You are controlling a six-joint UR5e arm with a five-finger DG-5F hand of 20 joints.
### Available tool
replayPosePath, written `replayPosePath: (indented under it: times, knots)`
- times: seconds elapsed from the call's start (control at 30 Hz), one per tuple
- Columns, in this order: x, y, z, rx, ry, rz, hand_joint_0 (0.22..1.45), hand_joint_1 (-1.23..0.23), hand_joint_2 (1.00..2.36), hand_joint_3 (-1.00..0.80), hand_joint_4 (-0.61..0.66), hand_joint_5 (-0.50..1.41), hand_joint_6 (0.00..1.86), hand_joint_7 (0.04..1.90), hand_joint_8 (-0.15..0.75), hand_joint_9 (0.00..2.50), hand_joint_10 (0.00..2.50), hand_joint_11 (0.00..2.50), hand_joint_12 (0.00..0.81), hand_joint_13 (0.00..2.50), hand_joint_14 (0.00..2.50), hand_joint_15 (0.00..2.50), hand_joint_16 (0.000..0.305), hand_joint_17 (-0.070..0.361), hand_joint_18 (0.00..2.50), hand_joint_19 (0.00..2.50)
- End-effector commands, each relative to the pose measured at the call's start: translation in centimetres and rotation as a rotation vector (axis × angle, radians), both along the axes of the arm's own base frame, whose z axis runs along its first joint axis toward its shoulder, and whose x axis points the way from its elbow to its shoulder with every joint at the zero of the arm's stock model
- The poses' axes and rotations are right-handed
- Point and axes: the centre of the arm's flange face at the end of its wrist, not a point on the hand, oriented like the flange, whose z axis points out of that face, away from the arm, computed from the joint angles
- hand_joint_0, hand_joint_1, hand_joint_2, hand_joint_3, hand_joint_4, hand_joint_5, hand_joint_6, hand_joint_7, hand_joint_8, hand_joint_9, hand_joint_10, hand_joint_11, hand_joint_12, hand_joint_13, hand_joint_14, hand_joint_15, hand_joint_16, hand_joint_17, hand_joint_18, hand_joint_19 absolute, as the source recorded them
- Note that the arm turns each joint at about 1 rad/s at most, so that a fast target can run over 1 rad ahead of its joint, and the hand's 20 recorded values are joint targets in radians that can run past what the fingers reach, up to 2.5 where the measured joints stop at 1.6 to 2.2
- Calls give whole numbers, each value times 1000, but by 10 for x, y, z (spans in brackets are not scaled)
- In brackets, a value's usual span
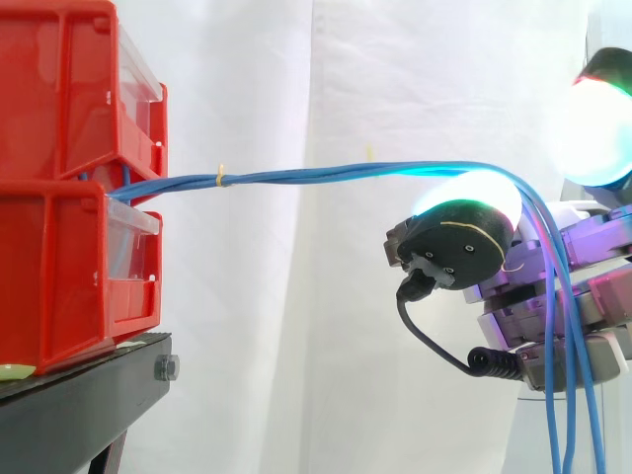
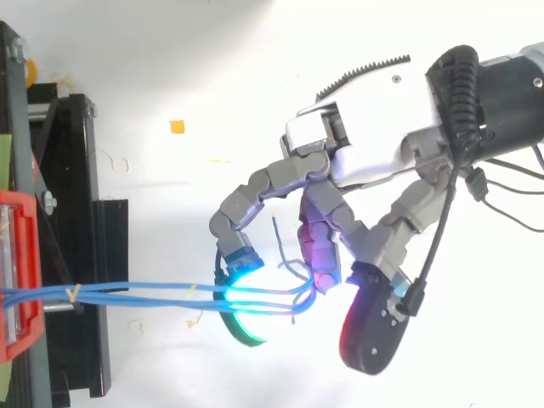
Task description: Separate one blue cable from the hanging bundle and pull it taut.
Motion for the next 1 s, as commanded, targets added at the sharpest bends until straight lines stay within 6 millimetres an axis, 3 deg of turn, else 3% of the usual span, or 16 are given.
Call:
replayPosePath:
  times: [0.0,0.07,0.17,0.4,0.57,0.67,0.77,0.83,0.97]
  knots:
    - [0,-1,0,0,3,-4,499,-750,1000,-500,76,146,504,1259,102,1894,4,97,257,1381,16,386,73,164,1157,488]
    - [0,-1,0,0,5,-4,524,-626,1000,-500,78,146,504,1261,91,1898,4,99,249,1372,15,394,71,160,1137,503]
    - [0,0,0,0,5,-2,546,-602,1000,-500,73,147,503,1269,80,1897,5,107,248,1373,15,398,70,159,1123,514]
    - [0,0,0,-2,4,-2,731,-738,1005,-440,59,146,504,1244,53,1923,5,123,247,1365,15,396,66,149,1118,526]
    - [0,0,0,-2,4,-2,775,-795,1014,-334,56,146,504,1233,58,1921,8,167,252,1351,15,406,64,144,1099,544]
    - [0,-1,0,0,5,-5,779,-852,1014,-321,22,145,505,1227,67,1912,8,183,253,1337,15,408,64,143,1091,542]
    - [-1,-1,-1,0,8,-4,779,-955,1006,-425,-11,142,505,1225,68,1878,8,186,253,1332,15,411,64,143,1103,516]
    - [-1,0,-1,0,11,-4,724,-1052,1000,-500,9,140,504,1214,67,1863,9,174,254,1326,15,404,64,143,1107,505]
    - [-1,0,-1,0,16,-2,592,-1074,1000,-500,25,139,505,1205,68,1867,7,171,249,1328,18,414,65,146,1104,502]
